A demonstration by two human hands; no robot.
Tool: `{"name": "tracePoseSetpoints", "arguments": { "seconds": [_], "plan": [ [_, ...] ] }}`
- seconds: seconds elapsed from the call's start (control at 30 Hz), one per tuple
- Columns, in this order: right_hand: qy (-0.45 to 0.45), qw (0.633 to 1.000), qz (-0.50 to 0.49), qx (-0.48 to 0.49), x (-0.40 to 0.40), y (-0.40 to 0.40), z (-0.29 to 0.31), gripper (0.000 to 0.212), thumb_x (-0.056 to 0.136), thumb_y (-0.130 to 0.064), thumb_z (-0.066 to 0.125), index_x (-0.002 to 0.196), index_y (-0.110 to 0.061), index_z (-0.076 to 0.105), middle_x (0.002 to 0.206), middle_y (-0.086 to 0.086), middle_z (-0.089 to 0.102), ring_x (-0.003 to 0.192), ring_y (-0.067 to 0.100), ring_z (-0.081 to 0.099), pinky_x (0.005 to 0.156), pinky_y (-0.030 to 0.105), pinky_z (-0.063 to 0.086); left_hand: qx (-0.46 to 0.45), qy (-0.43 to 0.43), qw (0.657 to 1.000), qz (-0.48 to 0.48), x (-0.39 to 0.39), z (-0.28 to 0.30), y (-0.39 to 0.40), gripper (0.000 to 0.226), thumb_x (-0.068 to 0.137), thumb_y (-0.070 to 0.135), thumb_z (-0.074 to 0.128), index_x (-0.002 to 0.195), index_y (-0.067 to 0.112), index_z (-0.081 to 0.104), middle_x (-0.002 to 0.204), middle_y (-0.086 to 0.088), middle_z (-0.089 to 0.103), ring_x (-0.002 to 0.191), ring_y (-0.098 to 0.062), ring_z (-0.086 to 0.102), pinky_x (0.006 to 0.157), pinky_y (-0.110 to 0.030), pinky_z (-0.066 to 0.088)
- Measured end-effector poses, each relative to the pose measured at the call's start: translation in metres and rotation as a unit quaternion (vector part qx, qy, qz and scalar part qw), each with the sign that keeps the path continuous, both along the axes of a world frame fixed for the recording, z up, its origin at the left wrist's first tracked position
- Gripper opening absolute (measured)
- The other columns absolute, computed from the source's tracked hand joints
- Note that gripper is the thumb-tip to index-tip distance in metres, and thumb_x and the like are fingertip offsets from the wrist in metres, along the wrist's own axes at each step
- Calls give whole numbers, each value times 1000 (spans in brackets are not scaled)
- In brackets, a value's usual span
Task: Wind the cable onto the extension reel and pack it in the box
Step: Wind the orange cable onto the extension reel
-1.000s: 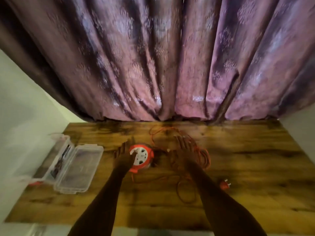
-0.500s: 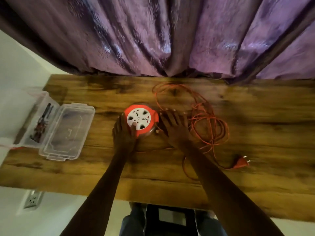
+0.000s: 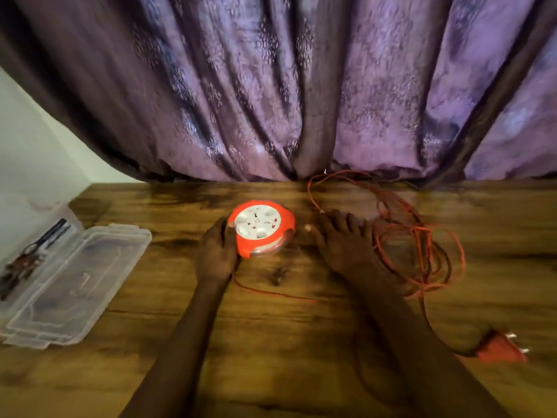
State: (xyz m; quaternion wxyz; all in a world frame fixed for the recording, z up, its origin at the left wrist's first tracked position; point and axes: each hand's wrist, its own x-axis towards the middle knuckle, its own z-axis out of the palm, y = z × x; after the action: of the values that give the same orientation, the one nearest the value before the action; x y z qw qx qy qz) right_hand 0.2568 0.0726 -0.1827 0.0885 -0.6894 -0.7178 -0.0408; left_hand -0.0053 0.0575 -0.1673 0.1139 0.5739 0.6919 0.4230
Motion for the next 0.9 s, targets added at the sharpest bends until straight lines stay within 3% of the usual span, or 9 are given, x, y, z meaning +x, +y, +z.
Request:
{"name": "tracePoseSetpoints", "arguments": {
  "seconds": [0.17,0.3,0.43,0.53,0.67,0.8,0.9],
  "plan": [
    [25,999,13,-24,2,8,1,58,101,-58,20,151,-33,30,163,7,20,147,38,20,114,65,9,-2,2,1000,10,-5,-9,6,47,105,37,38,105,2,70,114,-23,70,107,-38,64,93,-48,50],
    [33,999,28,-32,2,1,7,59,99,-60,23,150,-33,31,163,3,20,147,34,21,115,61,11,-32,54,998,6,-4,-7,-2,53,106,38,35,106,-1,71,119,-28,67,112,-41,62,97,-47,47],
    [24,996,83,15,-1,-13,13,55,102,-52,29,151,-28,34,162,4,25,149,30,20,116,53,16,-68,36,997,12,-2,0,-8,59,104,48,36,111,3,72,122,-27,67,115,-40,62,99,-46,49],
    [30,986,157,45,-2,-19,18,45,103,-43,34,144,-27,45,153,-1,42,143,20,34,114,42,28,-93,-52,994,6,0,7,-10,57,97,55,46,112,8,74,120,-22,70,114,-37,64,100,-45,50],
    [115,981,157,19,-4,-23,29,37,102,-44,38,128,-27,60,135,6,61,124,27,56,102,41,43,-92,-265,959,-30,4,16,-8,42,89,35,67,116,3,73,123,-21,70,117,-35,65,103,-48,51],
    [214,967,136,7,-3,-18,28,43,100,-53,41,115,-24,68,124,12,68,114,30,62,96,39,47,-68,-393,908,-126,20,30,-4,31,94,8,60,123,-2,67,125,-25,68,114,-37,67,98,-45,56],
    [349,927,133,23,-1,-8,25,34,99,-39,54,120,-16,67,120,13,70,111,28,64,95,39,49,-22,-452,871,-190,29,36,0,39,91,-3,60,130,-2,61,130,-26,65,121,-41,61,108,-53,48]
  ]
}}
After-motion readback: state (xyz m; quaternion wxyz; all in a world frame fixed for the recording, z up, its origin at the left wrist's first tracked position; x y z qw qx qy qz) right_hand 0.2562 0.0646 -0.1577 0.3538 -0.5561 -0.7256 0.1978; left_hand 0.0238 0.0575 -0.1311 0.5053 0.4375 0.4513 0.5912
